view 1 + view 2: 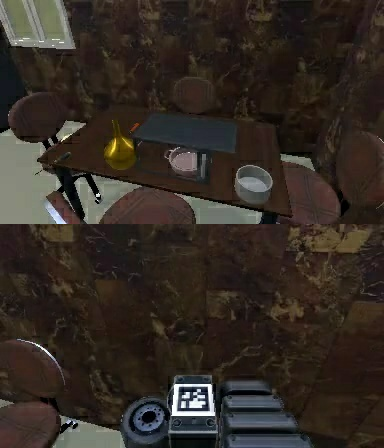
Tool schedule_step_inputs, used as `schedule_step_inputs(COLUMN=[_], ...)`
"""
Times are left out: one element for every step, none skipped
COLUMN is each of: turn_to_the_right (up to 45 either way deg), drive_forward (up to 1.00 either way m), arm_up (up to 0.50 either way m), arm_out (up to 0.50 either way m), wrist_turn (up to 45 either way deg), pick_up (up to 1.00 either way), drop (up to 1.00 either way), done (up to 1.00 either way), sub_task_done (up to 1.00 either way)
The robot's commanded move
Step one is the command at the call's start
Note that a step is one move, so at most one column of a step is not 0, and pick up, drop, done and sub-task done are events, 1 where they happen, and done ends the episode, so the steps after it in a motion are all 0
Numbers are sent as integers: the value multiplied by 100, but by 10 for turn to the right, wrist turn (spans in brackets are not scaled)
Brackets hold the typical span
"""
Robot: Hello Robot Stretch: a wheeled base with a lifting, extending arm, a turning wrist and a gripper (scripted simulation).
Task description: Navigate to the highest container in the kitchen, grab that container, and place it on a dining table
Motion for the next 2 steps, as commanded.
schedule_step_inputs(turn_to_the_right=[-450, -450], drive_forward=[0, 0], arm_up=[0, 0], arm_out=[0, 0], wrist_turn=[0, 0], pick_up=[0, 0], drop=[0, 0], done=[0, 0], sub_task_done=[0, 0])
